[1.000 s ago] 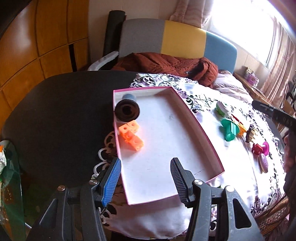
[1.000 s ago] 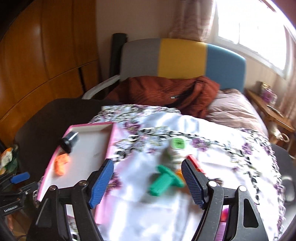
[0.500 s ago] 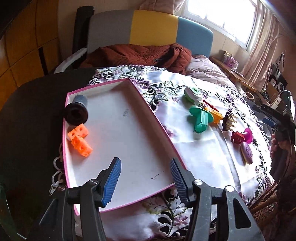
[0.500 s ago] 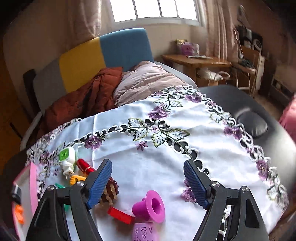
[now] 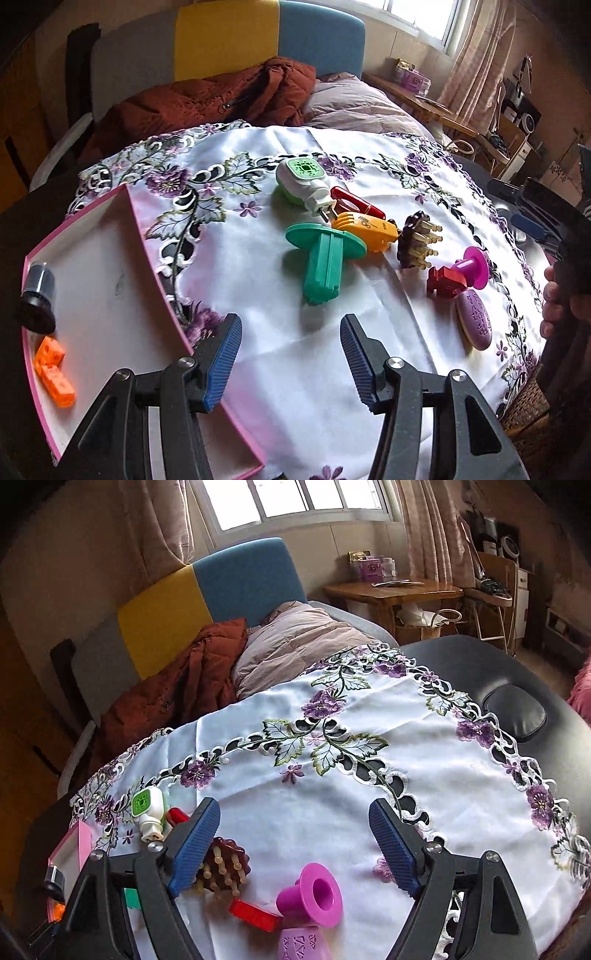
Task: Organize rigid objects
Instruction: 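Reach the left tool to the green flanged stand and grasp it, then carry the green stand into the tray with the left tool while the right tool grasps the brown spiky brush, then open the left tool and withdraw it while the right tool holds the brown brush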
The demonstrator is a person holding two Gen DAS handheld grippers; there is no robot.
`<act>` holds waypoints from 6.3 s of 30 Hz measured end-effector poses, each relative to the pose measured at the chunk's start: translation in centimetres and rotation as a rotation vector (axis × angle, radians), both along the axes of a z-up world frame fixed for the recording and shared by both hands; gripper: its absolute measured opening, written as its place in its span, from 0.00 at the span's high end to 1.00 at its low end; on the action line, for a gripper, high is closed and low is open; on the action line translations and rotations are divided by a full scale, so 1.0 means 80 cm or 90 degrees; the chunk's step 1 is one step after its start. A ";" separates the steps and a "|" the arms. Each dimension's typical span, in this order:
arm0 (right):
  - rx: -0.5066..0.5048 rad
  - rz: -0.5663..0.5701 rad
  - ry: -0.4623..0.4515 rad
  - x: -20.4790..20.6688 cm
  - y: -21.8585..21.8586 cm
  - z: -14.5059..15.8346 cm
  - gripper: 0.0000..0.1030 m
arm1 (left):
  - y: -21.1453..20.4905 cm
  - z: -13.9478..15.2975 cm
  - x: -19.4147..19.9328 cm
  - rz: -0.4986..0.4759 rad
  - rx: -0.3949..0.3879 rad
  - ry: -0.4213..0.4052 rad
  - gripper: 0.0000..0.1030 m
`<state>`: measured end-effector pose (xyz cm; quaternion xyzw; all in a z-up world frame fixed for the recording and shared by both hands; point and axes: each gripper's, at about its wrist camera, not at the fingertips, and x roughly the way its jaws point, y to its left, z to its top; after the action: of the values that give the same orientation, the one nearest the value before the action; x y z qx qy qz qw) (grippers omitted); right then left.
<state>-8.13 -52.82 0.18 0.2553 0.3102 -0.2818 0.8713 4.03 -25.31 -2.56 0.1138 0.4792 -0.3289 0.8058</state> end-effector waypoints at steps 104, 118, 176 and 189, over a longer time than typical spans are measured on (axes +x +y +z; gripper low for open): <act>-0.039 0.235 0.218 0.114 0.043 -0.083 0.36 | 0.081 0.033 -0.060 0.059 -0.079 -0.087 0.71; -0.063 0.242 0.229 0.115 0.051 -0.084 0.36 | 0.234 0.022 0.044 0.245 -0.137 0.015 0.71; -0.094 0.252 0.236 0.115 0.058 -0.084 0.35 | 0.239 0.011 -0.018 0.283 0.002 -0.103 0.60; -0.087 0.238 0.232 0.114 0.057 -0.084 0.36 | 0.270 0.006 -0.022 0.316 -0.012 -0.090 0.61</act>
<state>0.98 -48.29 -6.51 0.0790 0.4837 -0.1779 0.8533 2.24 -3.67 -2.12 0.0077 0.4318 -0.1165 0.8944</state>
